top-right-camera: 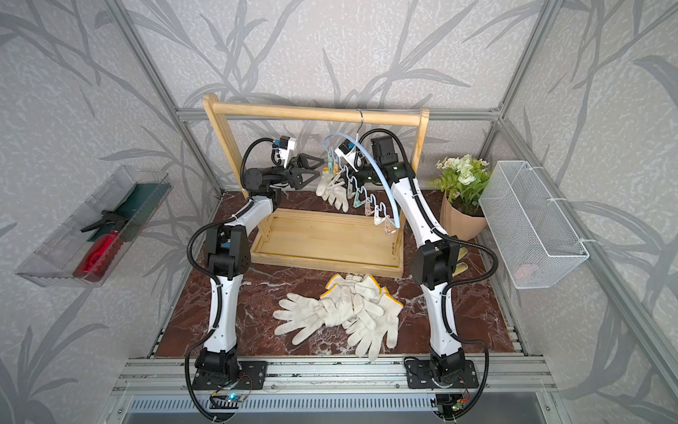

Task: Clip the gloves onto a hanger to dry
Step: Clamp the glove onto the hanger.

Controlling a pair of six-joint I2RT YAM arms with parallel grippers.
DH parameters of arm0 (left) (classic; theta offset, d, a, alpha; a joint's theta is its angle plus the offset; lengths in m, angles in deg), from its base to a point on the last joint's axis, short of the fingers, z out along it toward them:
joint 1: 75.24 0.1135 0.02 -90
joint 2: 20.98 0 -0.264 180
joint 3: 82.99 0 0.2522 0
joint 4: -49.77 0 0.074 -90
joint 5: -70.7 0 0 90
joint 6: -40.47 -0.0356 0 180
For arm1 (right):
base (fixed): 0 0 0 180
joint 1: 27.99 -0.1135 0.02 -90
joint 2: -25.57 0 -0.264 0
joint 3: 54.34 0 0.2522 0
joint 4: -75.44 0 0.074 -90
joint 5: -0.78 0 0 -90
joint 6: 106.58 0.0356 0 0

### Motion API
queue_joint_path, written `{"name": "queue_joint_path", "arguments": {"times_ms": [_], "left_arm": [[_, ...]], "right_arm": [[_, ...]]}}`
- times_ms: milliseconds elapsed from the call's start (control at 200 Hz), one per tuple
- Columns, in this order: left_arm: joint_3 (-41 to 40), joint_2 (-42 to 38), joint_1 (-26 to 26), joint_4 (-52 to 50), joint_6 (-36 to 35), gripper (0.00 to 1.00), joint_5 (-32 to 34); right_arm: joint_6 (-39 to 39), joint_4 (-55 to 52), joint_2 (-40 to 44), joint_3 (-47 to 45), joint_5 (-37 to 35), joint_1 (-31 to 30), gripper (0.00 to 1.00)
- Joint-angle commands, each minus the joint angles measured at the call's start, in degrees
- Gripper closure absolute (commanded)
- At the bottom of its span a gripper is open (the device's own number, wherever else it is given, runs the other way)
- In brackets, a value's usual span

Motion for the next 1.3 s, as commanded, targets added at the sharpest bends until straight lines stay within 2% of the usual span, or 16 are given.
{"name": "queue_joint_path", "arguments": {"times_ms": [0, 105, 350, 705, 910, 1060, 1295], "left_arm": [[-5.7, -6.0, 1.9, -4.6, -10.4, 0.06, 7.7], [-12.2, -9.8, 1.8, -10.7, -18.9, 0.06, 13.0], [-23.6, -15.9, 1.9, -18.0, -29.4, 0.06, 23.8], [-30.1, -20.9, 0.5, -28.6, -40.1, 0.06, 34.8], [-32.8, -26.5, -2.6, -42.7, -53.8, 0.06, 44.9], [-35.1, -30.4, -5.5, -50.6, -61.9, 0.06, 51.2], [-41.5, -36.9, -7.1, -60.5, -66.2, 0.06, 57.8]], "right_arm": [[2.0, 5.3, 4.7, -4.1, -7.6, 0.0, 0.45], [3.4, 8.2, 6.9, -8.5, -12.0, 0.0, 0.42], [7.0, 17.2, 14.8, -23.8, -21.8, 0.0, 0.33], [11.2, 23.8, 21.6, -38.8, -31.0, 0.2, 0.28], [15.6, 26.5, 27.3, -49.4, -32.2, 0.5, 0.25], [19.1, 27.6, 30.9, -57.0, -29.6, 0.4, 0.25], [24.8, 29.0, 39.7, -72.4, -27.8, -0.7, 0.25]]}}
